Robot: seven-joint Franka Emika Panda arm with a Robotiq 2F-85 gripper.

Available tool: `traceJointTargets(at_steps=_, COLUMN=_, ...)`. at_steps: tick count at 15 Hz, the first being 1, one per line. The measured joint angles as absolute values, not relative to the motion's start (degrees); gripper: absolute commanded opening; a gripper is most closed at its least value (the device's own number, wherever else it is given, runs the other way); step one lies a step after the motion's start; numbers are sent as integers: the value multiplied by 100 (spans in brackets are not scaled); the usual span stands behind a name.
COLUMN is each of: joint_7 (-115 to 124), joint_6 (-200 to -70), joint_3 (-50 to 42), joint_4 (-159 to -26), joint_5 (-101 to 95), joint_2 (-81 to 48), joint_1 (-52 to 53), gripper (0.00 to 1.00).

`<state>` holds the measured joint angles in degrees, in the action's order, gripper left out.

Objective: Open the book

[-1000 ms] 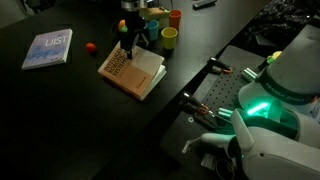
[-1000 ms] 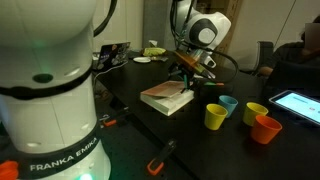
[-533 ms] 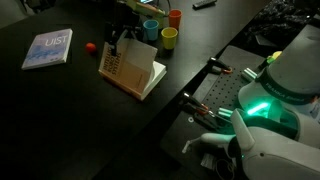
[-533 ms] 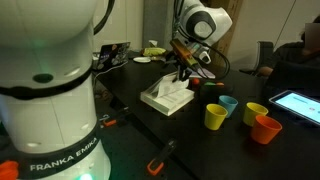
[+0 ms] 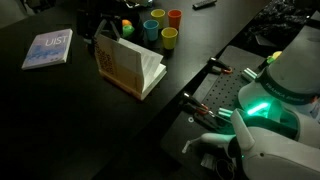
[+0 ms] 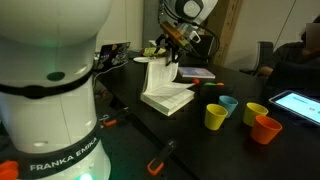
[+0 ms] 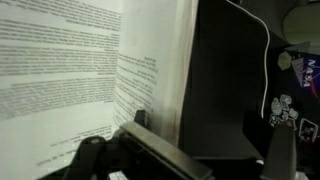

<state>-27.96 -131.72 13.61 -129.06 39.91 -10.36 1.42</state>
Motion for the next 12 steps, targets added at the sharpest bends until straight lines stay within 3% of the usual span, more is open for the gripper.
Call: traceJointTargets(at_steps=12, joint_7=-3615, joint_6=-13000, joint_3=1577, joint_4=-13048, joint_5=5201, joint_2=-1071, joint_1=872, gripper=100)
